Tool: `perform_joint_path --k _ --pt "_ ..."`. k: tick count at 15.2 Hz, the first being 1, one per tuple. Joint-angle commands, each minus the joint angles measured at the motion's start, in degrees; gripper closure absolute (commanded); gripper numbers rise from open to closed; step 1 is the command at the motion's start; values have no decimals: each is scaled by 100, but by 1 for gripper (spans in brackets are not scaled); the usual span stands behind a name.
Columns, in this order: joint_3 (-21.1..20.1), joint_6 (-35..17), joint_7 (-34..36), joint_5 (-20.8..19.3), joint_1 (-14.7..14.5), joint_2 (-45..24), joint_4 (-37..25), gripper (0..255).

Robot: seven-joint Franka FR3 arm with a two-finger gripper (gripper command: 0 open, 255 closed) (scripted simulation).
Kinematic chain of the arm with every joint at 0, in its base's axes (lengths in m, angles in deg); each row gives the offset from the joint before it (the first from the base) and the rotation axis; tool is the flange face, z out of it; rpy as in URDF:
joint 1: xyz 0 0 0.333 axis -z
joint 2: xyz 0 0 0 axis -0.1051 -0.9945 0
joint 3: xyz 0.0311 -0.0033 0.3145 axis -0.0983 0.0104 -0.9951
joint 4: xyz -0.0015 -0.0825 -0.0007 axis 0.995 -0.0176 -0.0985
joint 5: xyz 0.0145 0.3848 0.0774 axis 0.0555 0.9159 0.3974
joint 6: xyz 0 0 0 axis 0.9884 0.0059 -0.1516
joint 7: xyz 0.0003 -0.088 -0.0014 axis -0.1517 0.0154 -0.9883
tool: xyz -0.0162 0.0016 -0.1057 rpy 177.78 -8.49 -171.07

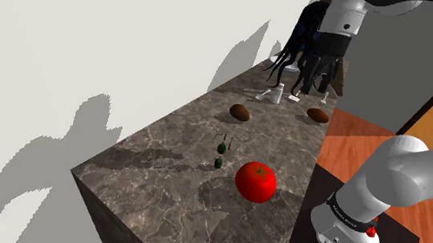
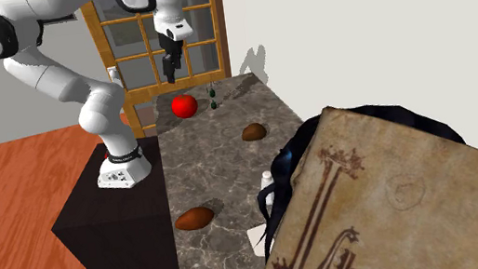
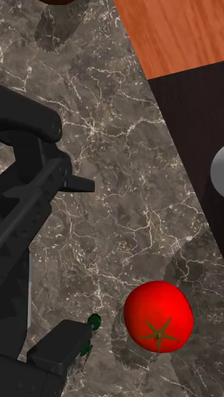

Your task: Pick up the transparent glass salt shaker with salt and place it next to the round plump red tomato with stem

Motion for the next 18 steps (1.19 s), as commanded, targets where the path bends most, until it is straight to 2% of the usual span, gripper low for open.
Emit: perform_joint_path --k 1,10,18 --pt "0 0 0 0 0 0 0 0" --pt "723 -1240 -857 -578 315 -1091 -63 0" --pt "1350 -2230 -1597 -729 493 -2377 -582 0"
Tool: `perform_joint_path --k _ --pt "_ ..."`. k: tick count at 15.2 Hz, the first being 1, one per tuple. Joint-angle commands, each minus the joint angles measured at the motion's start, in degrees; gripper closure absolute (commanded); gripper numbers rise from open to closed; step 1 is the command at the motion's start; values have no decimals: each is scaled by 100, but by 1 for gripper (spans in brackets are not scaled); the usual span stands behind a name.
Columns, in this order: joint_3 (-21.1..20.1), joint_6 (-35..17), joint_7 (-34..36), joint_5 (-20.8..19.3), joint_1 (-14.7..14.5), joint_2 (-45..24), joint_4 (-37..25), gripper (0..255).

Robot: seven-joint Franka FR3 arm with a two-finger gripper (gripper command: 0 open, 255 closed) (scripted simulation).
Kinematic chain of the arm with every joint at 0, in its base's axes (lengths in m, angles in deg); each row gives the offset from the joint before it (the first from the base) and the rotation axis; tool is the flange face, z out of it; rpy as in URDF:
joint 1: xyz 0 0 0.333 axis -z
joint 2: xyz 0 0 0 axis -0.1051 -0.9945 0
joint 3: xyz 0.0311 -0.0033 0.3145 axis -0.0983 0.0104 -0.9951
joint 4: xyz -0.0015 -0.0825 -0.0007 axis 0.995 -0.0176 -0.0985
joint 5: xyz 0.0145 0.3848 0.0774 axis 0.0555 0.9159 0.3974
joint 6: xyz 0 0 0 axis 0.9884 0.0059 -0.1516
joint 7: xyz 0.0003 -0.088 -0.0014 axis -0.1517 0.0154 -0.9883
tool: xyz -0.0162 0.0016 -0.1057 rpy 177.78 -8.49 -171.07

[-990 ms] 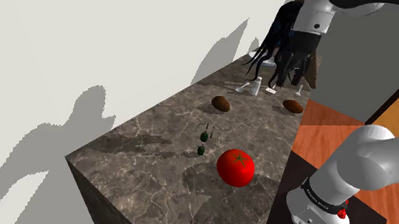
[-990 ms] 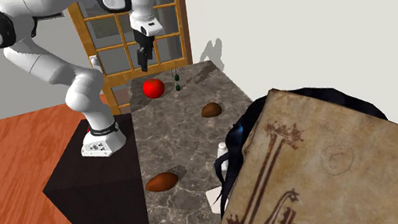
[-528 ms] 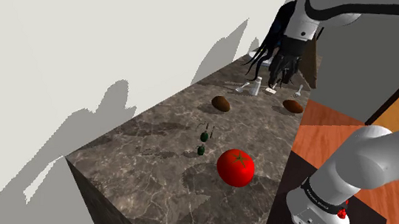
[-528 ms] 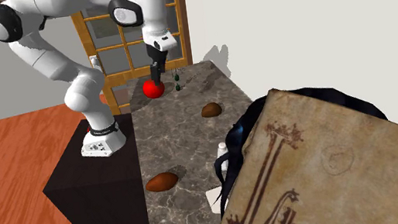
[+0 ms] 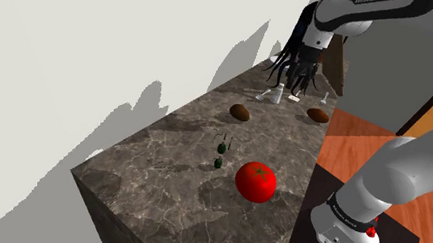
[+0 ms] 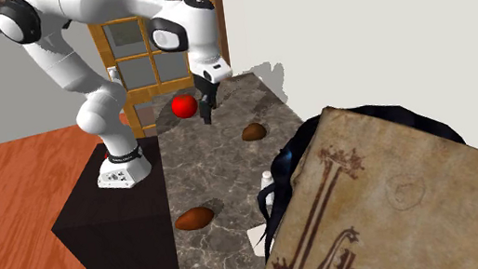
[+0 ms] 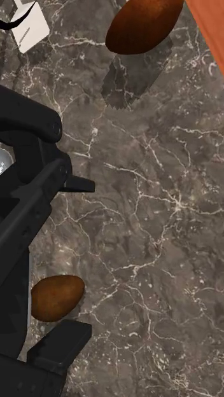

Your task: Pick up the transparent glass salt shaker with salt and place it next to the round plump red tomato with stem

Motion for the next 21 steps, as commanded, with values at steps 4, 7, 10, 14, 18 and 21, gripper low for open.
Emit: perform_joint_path --k 4,7,10,14,18,21 --pt "361 -546 -489 107 76 -931 -519 0" --pt "555 -792 -807 263 137 -1503 -904 0" --pt "712 -980 -1138 486 226 -2098 -1351 0" --pt "853 -1132 -1575 861 409 -2920 -2048 0" --pt "896 -1166 -1963 1268 690 -3762 -2873 0" --pt "874 -1293 -2042 1368 752 -3958 -2941 0"
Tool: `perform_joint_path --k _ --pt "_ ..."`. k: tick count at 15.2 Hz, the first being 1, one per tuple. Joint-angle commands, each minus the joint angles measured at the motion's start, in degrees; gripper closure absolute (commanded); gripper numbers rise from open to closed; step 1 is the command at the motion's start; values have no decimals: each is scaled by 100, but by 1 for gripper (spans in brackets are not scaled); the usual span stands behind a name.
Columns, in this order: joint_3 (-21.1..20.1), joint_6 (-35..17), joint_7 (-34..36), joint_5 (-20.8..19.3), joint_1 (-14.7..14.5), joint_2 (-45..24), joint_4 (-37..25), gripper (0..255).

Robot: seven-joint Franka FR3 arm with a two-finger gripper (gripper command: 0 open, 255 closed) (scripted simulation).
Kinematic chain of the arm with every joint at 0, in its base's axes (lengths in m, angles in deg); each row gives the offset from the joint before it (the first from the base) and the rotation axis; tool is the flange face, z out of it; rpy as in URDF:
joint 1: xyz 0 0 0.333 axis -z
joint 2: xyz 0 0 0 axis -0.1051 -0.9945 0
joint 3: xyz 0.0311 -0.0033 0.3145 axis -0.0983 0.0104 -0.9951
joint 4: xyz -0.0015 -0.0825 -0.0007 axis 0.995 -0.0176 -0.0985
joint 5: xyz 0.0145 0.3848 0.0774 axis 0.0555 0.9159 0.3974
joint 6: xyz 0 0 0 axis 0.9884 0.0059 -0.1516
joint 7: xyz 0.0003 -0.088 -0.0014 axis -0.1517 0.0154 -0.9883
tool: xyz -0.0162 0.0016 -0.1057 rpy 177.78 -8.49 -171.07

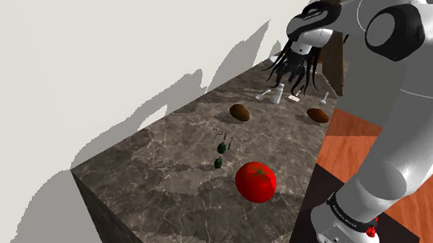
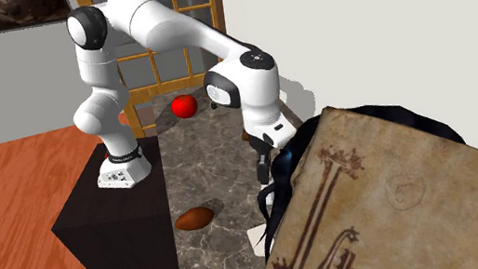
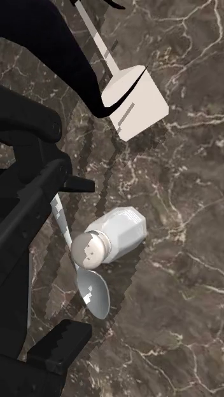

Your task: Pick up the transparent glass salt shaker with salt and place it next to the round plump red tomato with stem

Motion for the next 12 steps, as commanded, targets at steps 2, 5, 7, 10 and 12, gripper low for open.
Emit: perform_joint_path --k 2,5,7,10,12 --pt "-19 -172 -58 69 24 -115 61 0" --pt "-46 -366 -97 130 29 -210 171 0" --pt "-52 -403 -104 142 31 -229 191 0" --pt "-52 -403 -104 142 31 -229 190 0" --pt "-52 -403 -104 142 31 -229 190 0"
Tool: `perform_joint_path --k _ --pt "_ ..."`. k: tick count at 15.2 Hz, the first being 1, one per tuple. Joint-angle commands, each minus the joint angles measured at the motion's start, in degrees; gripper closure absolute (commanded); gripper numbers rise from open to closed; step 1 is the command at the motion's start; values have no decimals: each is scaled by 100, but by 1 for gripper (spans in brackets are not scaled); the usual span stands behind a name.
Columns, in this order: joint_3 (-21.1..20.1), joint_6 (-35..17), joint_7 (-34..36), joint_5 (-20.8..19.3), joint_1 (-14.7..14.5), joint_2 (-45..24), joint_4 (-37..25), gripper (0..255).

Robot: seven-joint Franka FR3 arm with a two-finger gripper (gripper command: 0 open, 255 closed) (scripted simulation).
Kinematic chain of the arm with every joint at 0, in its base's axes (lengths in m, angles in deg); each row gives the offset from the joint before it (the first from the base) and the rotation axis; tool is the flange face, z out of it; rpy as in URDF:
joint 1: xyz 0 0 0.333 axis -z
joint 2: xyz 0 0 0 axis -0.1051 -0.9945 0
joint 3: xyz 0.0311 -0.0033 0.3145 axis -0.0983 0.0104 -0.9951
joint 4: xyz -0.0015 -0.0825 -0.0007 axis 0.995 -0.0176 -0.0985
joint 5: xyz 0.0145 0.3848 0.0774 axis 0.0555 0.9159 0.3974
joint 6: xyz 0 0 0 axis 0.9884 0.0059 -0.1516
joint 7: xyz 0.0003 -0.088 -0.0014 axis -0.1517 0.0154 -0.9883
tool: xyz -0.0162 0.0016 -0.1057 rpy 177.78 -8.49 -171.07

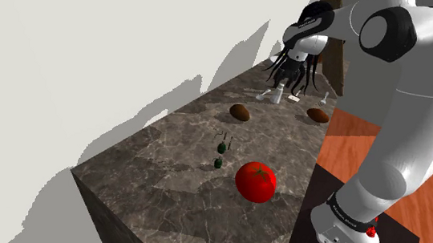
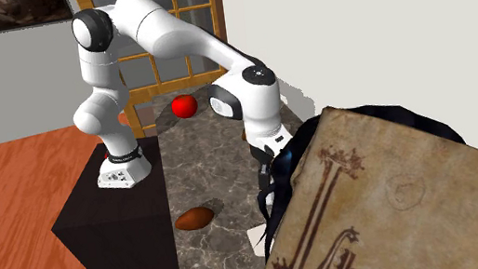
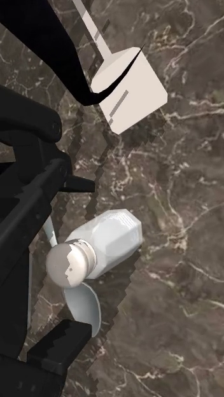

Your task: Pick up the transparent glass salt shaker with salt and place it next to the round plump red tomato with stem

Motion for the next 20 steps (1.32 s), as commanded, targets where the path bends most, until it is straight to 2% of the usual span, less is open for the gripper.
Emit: perform_joint_path --k 1,2,11,20 --pt "0 0 0 0 0 0 0 0" --pt "0 0 0 0 0 0 0 255" --pt "0 -1 0 0 0 -1 0 255" --pt "64 584 145 -176 -34 274 -345 255"
